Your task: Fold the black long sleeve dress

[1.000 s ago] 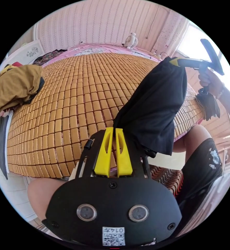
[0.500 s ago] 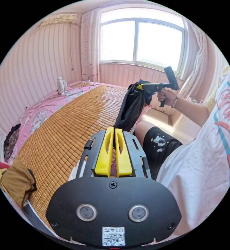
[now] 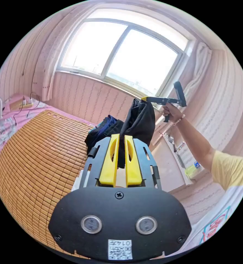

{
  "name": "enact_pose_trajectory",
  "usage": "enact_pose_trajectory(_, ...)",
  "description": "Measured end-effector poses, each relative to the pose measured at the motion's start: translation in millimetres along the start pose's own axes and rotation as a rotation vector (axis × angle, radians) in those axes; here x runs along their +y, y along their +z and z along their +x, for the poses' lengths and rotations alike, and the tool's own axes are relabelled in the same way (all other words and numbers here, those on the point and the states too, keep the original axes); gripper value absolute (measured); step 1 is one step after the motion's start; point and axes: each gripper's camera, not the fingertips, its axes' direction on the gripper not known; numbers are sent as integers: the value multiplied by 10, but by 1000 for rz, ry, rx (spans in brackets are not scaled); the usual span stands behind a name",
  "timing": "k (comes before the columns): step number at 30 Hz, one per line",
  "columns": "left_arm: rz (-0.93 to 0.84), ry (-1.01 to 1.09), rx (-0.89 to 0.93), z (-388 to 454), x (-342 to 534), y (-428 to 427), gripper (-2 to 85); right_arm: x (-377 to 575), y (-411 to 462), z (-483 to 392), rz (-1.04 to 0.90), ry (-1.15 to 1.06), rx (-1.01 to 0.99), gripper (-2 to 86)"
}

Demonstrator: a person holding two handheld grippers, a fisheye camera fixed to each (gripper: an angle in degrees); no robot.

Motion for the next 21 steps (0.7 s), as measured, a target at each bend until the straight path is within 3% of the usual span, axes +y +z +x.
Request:
enact_pose_trajectory(3,-90,-178,-116,-489,-24,314,40,-159,653,374,-164,174,95,128)
enact_pose_trajectory(8,-135,-151,-196,-664,633,-147,25,608,1058,6,-135,164,45,132)
enact_pose_trajectory(15,-131,-271,-450,-271,2307,-1865,3,1981,697,-1250,9,137,-102,100)
enact_pose_trajectory(21,144,-516,-764,450,3527,-3551,40,2317,601,-2688,-97,-48,-181,39)
